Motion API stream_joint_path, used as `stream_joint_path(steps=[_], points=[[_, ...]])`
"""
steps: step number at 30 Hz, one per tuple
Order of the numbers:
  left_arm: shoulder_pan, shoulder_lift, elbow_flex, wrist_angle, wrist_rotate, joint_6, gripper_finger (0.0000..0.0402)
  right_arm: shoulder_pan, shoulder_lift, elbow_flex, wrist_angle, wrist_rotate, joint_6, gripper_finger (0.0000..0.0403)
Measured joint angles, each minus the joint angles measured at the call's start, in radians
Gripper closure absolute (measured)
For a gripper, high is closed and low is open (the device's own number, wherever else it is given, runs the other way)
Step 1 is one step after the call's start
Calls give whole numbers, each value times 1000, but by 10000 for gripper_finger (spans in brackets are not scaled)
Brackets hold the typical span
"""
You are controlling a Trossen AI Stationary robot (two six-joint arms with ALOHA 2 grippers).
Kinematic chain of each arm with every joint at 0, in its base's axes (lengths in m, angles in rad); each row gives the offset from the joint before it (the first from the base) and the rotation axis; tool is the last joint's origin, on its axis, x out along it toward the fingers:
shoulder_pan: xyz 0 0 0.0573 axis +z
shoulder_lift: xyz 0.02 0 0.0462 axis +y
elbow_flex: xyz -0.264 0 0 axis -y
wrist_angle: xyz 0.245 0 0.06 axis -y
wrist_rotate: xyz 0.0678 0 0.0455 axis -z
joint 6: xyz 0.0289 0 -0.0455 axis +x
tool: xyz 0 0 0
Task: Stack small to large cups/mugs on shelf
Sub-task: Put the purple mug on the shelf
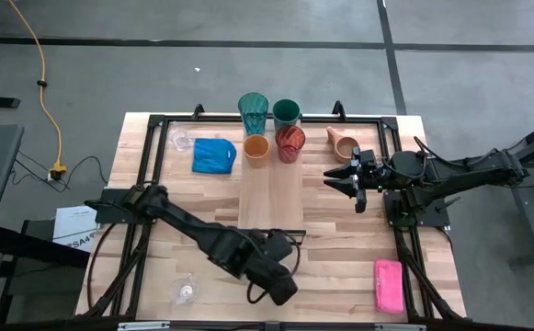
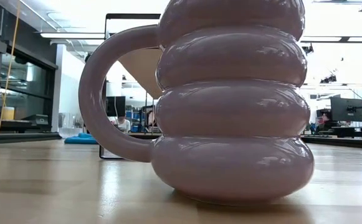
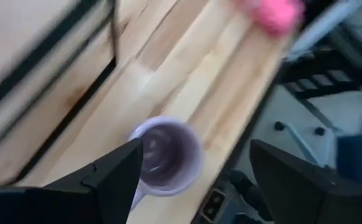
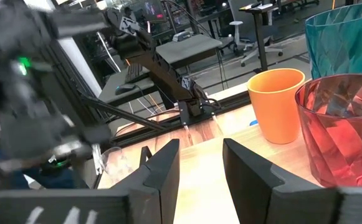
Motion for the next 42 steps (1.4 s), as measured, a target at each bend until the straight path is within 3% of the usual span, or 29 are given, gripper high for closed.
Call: stream_joint_path(steps=[4, 7, 12, 17, 19, 22, 25, 28, 35, 38, 42], points=[[-20, -123, -61, 60, 22, 83, 119, 0, 0, 0, -6, 0, 0, 289], [-47, -222, -62, 37, -19, 113, 119, 0, -1, 0, -6, -3, -3, 289], [-109, -347, -61, 42, -213, 216, 119, 0, -1, 0, -18, -3, 0, 289], [-168, -398, -62, -247, -458, 150, 119, 0, -1, 0, -13, -39, 24, 289], [-178, -406, -91, -344, -506, 81, 119, 0, -1, 0, -9, -40, 51, 289], [-178, -465, -241, -325, -516, 62, 131, 0, 0, 0, -1, -40, 81, 289], [-175, -590, -493, -113, -453, 155, 164, 0, 0, 0, 1, -32, 100, 289], [-149, -764, -781, 204, -320, 285, 214, 0, 0, 0, 5, -11, 124, 289], [32, -1251, -1350, 906, -1, 579, 336, 0, 11, 0, 68, 14, 135, 289], [152, -1434, -1516, 1087, 62, 601, 366, 0, 25, 0, 113, 14, 135, 289], [245, -1619, -1648, 1158, 101, 529, 394, 0, 45, 1, 131, 13, 181, 289]])
